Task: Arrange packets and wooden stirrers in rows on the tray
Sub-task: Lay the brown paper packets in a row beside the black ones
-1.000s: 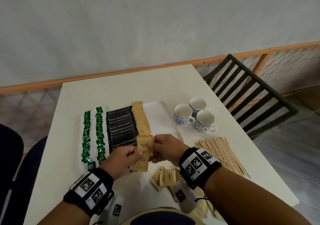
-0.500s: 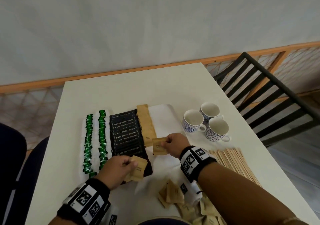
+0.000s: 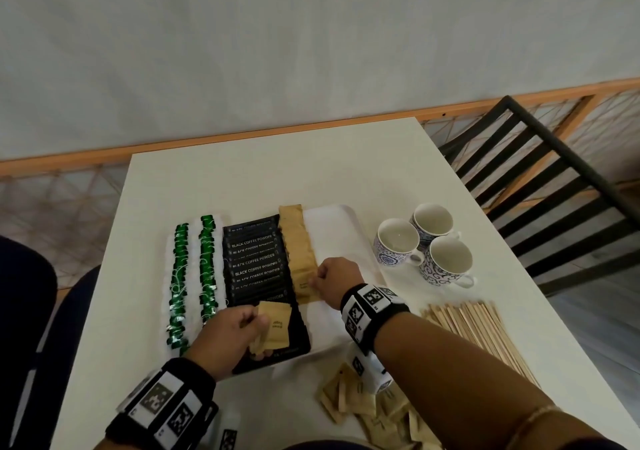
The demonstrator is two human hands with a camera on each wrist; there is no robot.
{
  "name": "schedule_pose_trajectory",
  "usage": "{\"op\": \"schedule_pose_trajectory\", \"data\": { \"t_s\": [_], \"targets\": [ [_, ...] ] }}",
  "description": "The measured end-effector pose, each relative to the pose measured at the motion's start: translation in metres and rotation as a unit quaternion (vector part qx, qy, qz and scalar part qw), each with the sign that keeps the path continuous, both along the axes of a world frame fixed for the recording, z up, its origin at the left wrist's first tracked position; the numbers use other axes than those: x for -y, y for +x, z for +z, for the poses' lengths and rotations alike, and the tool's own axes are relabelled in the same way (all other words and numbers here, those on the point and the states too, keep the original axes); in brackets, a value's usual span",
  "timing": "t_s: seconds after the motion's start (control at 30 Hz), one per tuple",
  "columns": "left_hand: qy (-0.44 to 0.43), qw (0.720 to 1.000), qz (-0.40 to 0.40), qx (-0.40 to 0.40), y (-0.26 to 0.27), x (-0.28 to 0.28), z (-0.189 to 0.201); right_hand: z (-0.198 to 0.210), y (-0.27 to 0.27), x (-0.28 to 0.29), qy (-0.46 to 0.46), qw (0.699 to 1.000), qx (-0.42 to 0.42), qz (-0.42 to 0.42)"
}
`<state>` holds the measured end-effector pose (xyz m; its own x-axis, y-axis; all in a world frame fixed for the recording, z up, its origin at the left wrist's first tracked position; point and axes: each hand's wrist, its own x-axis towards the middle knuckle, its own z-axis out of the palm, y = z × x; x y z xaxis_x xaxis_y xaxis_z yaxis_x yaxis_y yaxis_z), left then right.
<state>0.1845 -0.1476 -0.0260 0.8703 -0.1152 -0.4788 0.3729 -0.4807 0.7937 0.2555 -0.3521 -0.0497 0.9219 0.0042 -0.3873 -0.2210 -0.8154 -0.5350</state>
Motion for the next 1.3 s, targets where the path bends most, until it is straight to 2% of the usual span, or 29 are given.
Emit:
{"op": "schedule_pose_trajectory", "data": {
  "t_s": [0.2,0.33,0.43,0.5,0.57,0.7,0.8,0.87,0.9,0.97,1.03,1.07,1.13,1.2,1.3],
  "targets": [
    [-0.098,0.987,0.099,-0.074,0.005,0.006,0.001,-0.005,0.001,-0.001,0.024,0.999,0.01,-0.031],
    [-0.118,0.983,0.115,-0.077,0.008,0.008,0.003,-0.01,-0.002,0.001,0.074,0.995,0.016,-0.066],
    [-0.115,0.983,0.125,-0.065,0.009,0.008,0.001,-0.001,-0.008,0.005,0.08,0.996,0.034,-0.018],
    [-0.11,0.984,0.132,-0.053,0.009,0.01,-0.001,0.01,-0.017,0.005,0.151,0.988,-0.015,0.017],
    [-0.091,0.988,0.123,-0.037,0.008,0.013,-0.002,0.018,-0.028,0.003,0.225,0.969,-0.089,0.047],
    [-0.011,0.999,0.046,0.015,0.007,0.02,-0.004,0.016,-0.04,0.002,0.237,0.958,-0.128,0.102],
    [0.105,0.991,-0.034,0.072,0.005,0.023,0.003,0.013,-0.042,0.004,0.295,0.944,-0.139,0.046],
    [0.109,0.99,-0.045,0.074,0.003,0.024,0.007,0.017,-0.042,0.007,0.341,0.929,-0.143,0.022],
    [0.097,0.992,-0.042,0.072,0.003,0.023,0.008,0.02,-0.041,0.009,0.331,0.933,-0.135,0.035],
    [0.071,0.995,-0.027,0.07,0.003,0.022,0.01,0.026,-0.038,0.015,0.248,0.955,-0.115,0.111],
    [0.071,0.994,-0.032,0.081,0.004,0.021,0.011,0.032,-0.036,0.016,0.169,0.963,-0.095,0.185],
    [0.074,0.992,-0.041,0.088,0.004,0.021,0.012,0.034,-0.035,0.015,0.153,0.965,-0.082,0.195],
    [0.092,0.99,-0.063,0.09,0.004,0.023,0.012,0.035,-0.033,0.013,0.15,0.973,-0.041,0.171],
    [0.093,0.991,-0.053,0.085,0.003,0.024,0.011,0.032,-0.032,0.012,0.188,0.977,-0.018,0.103],
    [0.035,0.997,0.012,0.063,0.003,0.024,0.004,0.03,-0.035,0.011,0.317,0.943,-0.102,0.019]
  ]
}}
